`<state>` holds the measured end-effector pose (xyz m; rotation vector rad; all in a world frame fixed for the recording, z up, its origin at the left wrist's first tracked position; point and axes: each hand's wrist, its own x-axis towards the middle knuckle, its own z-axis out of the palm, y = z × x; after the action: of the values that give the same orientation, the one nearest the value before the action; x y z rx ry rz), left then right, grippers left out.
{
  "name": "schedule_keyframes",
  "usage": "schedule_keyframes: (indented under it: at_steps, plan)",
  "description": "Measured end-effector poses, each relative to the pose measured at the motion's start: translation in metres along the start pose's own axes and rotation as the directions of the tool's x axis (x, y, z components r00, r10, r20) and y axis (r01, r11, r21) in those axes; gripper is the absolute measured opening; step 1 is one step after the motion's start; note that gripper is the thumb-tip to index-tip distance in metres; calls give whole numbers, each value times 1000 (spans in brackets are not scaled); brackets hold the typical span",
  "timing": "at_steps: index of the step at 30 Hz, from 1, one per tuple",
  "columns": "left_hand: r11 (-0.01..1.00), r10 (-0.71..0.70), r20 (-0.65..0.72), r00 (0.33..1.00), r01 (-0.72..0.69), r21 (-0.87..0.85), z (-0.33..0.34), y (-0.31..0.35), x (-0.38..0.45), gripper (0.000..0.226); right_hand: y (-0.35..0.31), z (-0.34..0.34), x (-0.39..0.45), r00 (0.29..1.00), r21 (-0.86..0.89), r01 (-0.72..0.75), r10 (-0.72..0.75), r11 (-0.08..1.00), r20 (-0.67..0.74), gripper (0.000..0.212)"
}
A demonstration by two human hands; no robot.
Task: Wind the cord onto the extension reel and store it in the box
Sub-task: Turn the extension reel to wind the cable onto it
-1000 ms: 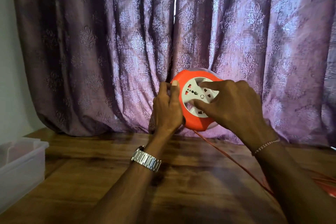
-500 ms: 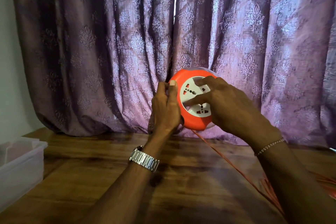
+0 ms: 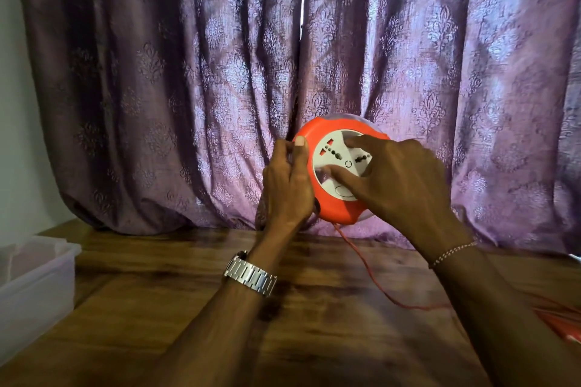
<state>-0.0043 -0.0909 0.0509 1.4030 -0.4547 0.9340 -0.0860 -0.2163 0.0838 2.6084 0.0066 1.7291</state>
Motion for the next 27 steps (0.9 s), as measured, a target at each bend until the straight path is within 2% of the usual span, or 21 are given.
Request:
schedule_keyframes:
  at_steps: [2, 5, 7, 10, 12, 19, 23, 25, 27]
  plan:
    - [1000, 6, -8, 1000, -6, -5, -1, 0, 0, 41, 0, -4, 2, 998, -13, 30, -29, 999, 47, 62]
    - [1000, 4, -14, 1000, -4, -12, -2, 0, 1, 40, 4, -11, 6, 983, 167, 86, -112, 982, 148, 36]
    - [1000, -5, -18, 1000, 5, -12, -2, 0, 2, 36, 8, -13, 8, 952, 219, 168, -216, 961, 216, 28]
    - [1000, -4, -5, 1000, 4, -8, -2, -2, 1, 37, 8, -13, 9, 867, 217, 237, -307, 947, 392, 53]
    - [1000, -4, -6, 1000, 4, -13, -1, -3, 1, 38, 8, -11, 8, 833, 186, 247, -306, 951, 461, 66]
    - [1000, 5, 19, 1000, -5, -3, -1, -5, 1, 45, 10, -6, 5, 896, 51, 290, -290, 956, 336, 62]
    - [1000, 10, 12, 1000, -10, 19, 1, -4, -2, 41, 10, -3, 3, 963, 90, 129, -146, 988, 226, 60]
    - [1000, 9, 5, 1000, -9, 12, 2, -4, -2, 37, 9, 1, 3, 988, 99, 37, -51, 994, 146, 68]
    - [1000, 2, 4, 1000, -2, 4, 2, -5, -2, 35, 8, 4, 3, 996, 72, 24, -30, 997, 88, 75]
